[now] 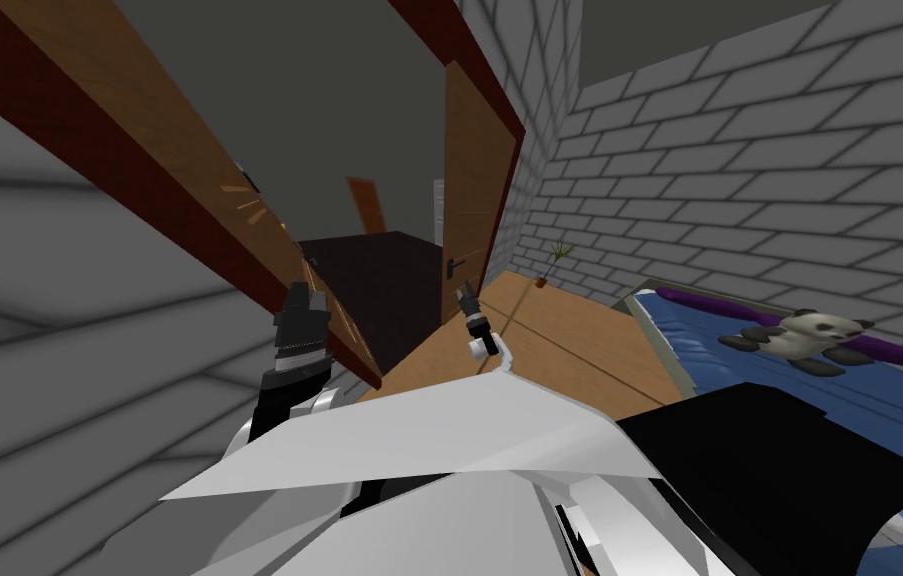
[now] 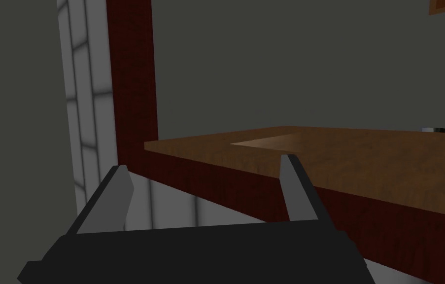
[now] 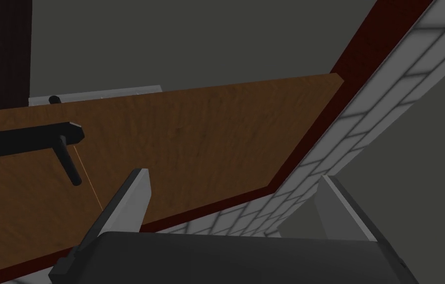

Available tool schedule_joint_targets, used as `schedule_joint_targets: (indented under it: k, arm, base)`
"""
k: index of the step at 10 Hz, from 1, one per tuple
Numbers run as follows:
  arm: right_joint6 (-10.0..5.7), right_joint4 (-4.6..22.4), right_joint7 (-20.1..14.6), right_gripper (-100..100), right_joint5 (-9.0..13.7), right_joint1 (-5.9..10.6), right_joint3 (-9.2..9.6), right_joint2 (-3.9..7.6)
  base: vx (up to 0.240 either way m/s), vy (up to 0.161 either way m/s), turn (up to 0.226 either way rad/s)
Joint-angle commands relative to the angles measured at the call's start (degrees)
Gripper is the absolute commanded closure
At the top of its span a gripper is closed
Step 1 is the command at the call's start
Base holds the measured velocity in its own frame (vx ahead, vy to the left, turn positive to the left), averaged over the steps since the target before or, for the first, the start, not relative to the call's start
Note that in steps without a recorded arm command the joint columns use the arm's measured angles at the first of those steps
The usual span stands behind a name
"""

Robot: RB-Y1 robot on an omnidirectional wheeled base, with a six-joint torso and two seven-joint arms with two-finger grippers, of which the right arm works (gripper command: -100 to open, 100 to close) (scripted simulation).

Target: Push the door open

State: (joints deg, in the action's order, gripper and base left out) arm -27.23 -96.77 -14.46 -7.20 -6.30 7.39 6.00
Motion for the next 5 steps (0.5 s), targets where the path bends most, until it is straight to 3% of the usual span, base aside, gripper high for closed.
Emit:
schedule_joint_targets:
  k: [1,5]
  arm:
    - [-0.54,1.6,-0.3,-100,-0.1,0.69,-0.02,0.17]
    - [-1.12,7.8,-2.1,-100,-1.0,4.25,0.55,0.92]
  base:
    - [0.047,-0.075,0.017]
    - [0.074,-0.088,0.049]
